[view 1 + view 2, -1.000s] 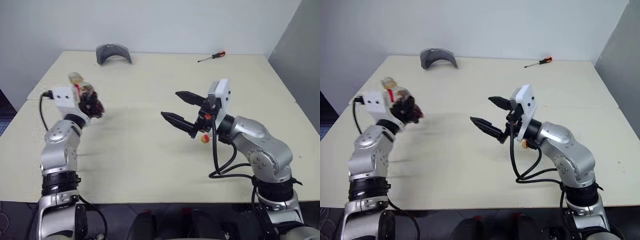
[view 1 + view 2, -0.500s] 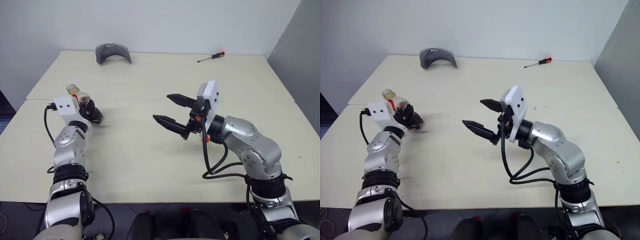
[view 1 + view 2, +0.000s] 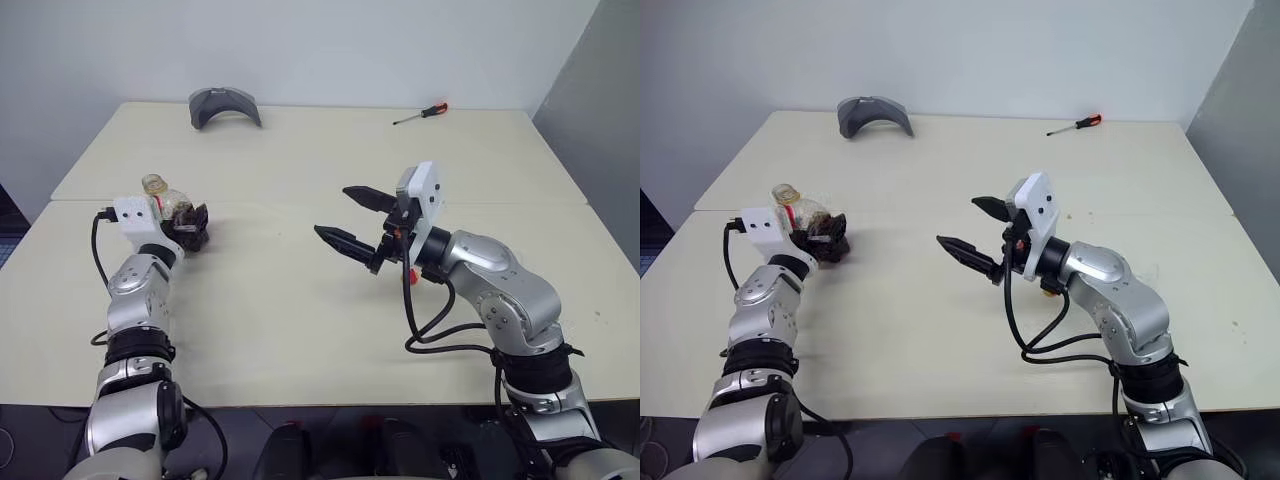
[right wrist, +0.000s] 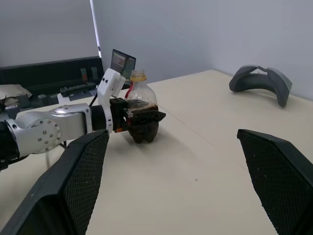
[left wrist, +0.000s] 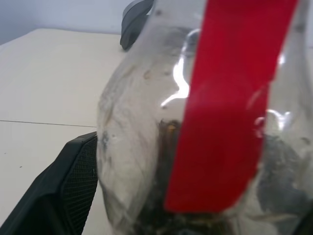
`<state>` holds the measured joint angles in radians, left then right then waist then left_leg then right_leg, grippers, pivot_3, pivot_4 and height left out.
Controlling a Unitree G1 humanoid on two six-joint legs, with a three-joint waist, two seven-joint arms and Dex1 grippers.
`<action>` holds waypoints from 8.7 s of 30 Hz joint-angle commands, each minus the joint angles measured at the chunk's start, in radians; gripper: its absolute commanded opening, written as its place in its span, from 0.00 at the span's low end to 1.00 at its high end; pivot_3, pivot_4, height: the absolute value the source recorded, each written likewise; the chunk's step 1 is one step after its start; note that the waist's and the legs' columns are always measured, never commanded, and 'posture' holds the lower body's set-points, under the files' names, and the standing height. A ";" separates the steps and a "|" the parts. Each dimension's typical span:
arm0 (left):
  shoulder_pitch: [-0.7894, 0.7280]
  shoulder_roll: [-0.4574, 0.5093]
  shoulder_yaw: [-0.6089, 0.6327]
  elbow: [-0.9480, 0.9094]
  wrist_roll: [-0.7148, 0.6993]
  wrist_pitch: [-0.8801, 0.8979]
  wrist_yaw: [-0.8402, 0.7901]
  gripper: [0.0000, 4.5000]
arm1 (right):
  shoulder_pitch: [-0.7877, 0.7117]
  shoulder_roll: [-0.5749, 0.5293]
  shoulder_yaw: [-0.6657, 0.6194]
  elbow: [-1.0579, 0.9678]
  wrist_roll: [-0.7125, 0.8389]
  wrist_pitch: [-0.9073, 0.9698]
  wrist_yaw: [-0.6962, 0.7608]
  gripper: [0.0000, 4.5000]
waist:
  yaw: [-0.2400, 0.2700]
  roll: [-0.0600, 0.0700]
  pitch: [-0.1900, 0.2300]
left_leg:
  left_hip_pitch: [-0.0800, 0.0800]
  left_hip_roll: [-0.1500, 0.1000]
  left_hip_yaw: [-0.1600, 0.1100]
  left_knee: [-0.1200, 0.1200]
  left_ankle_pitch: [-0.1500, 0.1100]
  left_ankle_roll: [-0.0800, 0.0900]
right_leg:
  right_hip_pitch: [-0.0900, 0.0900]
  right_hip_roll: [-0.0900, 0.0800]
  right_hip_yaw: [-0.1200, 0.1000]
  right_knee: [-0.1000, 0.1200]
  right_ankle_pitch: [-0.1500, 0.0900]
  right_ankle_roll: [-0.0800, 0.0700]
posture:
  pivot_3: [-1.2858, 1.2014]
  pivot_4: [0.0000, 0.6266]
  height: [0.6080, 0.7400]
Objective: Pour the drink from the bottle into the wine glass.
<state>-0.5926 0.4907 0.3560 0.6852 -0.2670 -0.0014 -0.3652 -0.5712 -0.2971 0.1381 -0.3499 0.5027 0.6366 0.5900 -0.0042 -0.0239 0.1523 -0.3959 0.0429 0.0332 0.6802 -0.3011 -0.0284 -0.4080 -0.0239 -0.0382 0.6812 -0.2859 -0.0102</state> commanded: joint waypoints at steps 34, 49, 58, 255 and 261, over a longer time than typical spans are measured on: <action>0.488 -0.126 -0.064 -1.126 -0.175 0.601 0.143 0.99 | 0.081 -0.073 -0.026 -0.080 -0.070 -0.070 -0.002 1.00 | 0.005 0.000 0.000 | 0.000 0.000 0.000 0.000 -0.002 0.004 | 0.000 -0.001 0.001 0.000 0.000 0.000 | 0.52 0.24 1.00; 0.532 0.050 -0.290 -1.313 -0.378 0.701 -0.243 0.99 | 0.361 -0.470 -0.030 -0.070 -0.524 -0.349 -0.007 1.00 | 0.001 0.000 0.000 | 0.005 0.001 0.000 -0.002 0.000 0.000 | 0.002 0.003 0.005 0.000 -0.001 -0.001 | 0.52 0.24 1.00; 0.455 0.088 -0.372 -1.248 -0.374 0.647 -0.416 0.99 | 0.425 -0.540 -0.050 0.003 -0.756 -0.410 -0.090 1.00 | 0.005 0.000 0.000 | 0.004 0.000 0.001 -0.002 0.000 0.000 | 0.002 0.003 0.005 -0.001 -0.001 0.000 | 0.52 0.24 1.00; 0.769 -0.086 -0.129 -1.477 -0.376 0.672 0.210 1.00 | 0.175 0.042 0.023 0.187 -0.382 -0.149 0.034 1.00 | -0.020 0.002 0.001 | 0.004 0.001 0.000 -0.004 -0.002 0.003 | 0.002 0.002 0.007 -0.001 -0.001 -0.001 | 0.52 0.24 1.00; 0.786 -0.151 -0.143 -1.404 -0.199 0.585 0.307 1.00 | 0.351 -0.167 -0.047 -0.104 -0.191 -0.081 0.220 1.00 | -0.007 0.002 0.002 | 0.004 0.000 -0.001 -0.004 -0.002 0.004 | 0.003 0.002 0.006 -0.002 -0.001 0.000 | 0.52 0.24 1.00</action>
<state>0.1977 0.3465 0.2197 -0.7102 -0.5207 0.6367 -0.0824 -0.2368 -0.4493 0.1068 -0.3613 0.2342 0.5491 0.7502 -0.0112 -0.0222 0.1541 -0.3913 0.0427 0.0320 0.6764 -0.3034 -0.0248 -0.4053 -0.0217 -0.0318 0.6795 -0.2865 -0.0107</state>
